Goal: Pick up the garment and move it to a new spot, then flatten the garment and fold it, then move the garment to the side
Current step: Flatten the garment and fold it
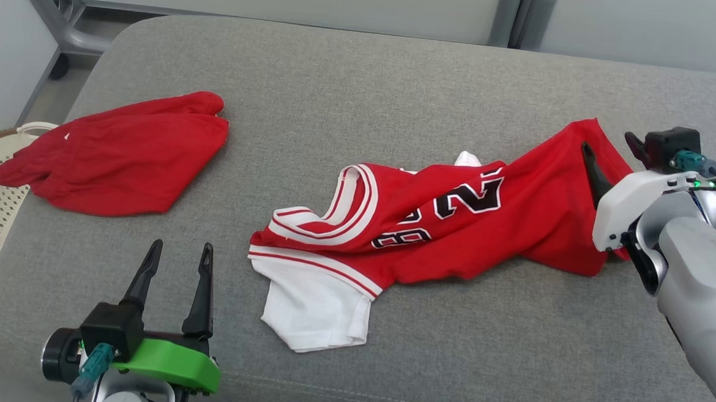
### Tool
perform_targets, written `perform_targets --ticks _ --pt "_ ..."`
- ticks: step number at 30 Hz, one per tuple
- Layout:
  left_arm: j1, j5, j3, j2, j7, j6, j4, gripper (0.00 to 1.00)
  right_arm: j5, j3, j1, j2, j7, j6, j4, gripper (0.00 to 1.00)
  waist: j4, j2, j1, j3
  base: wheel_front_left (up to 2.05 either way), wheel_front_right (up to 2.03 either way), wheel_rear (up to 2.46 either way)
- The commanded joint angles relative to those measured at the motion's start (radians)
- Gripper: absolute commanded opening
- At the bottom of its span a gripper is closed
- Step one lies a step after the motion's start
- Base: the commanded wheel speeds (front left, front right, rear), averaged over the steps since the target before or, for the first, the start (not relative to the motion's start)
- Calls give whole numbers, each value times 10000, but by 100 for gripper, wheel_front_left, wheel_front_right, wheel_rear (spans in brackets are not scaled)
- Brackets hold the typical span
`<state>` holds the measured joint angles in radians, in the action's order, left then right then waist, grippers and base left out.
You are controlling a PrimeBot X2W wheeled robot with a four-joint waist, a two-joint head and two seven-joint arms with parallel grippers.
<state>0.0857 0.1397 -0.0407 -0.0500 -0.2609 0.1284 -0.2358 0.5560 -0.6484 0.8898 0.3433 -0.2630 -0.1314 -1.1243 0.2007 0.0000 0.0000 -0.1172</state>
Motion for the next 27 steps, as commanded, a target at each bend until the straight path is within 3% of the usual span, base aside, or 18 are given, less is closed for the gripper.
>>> perform_targets --ticks 1,8,14,27 --pt "-151 -42 37 -12 -27 -22 28 100 189 209 -493 173 -42 14 415 100 -148 0 0 120 0 0 0" --pt "-342 -97 157 -14 -27 -24 117 100 198 1077 -2191 562 -44 14 2085 100 -440 0 0 341 0 0 0" --pt "-405 -107 185 -12 -27 -16 155 100 121 1535 -3262 530 -36 14 2648 100 -508 0 0 450 0 0 0" --pt "-607 -321 614 -12 -27 -58 425 100 486 1656 -4172 8 201 14 2252 100 -428 0 0 598 0 0 0"
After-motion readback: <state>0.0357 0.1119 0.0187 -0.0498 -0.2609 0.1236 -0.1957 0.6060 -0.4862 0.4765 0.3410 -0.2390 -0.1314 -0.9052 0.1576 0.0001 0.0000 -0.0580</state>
